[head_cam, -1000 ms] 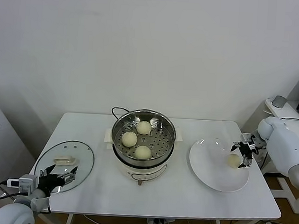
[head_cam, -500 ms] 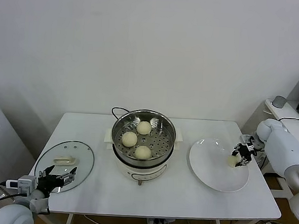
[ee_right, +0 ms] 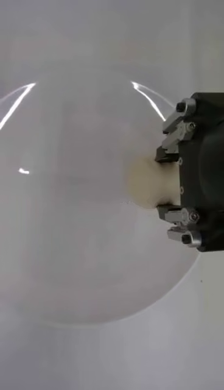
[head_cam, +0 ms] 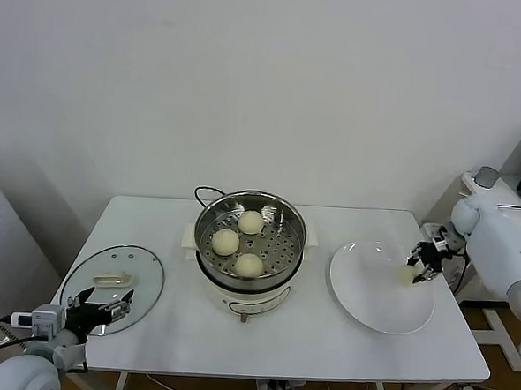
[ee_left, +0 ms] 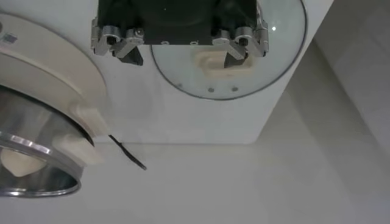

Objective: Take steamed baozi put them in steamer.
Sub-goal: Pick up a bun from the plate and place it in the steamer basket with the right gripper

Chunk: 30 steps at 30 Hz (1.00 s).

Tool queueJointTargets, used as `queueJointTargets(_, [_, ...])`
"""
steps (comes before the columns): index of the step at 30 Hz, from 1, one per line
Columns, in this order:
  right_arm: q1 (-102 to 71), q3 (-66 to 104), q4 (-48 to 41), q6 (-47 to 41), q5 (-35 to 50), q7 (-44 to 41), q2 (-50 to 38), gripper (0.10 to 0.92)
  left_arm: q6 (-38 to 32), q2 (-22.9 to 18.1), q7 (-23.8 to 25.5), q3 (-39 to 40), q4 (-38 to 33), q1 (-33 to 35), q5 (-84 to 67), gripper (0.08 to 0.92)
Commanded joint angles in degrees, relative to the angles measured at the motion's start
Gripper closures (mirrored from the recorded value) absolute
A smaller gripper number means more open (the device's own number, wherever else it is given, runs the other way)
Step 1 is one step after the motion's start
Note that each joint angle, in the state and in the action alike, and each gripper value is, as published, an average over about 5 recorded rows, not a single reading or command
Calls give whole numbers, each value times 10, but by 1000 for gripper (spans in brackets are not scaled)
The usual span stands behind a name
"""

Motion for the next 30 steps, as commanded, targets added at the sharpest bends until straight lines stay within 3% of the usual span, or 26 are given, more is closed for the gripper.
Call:
queueJointTargets(1, [177, -258, 138, -109, 239, -37, -37, 584, 3, -2, -2, -3, -4, 2, 2, 177])
queueJointTargets(9, [293, -383, 253, -207, 391, -15, -14, 584, 5, -2, -4, -2, -5, -1, 3, 177])
queueJointTargets(30, [344, -434, 359, -397, 541, 116, 100, 575, 6, 1, -4, 5, -7, -7, 3, 177])
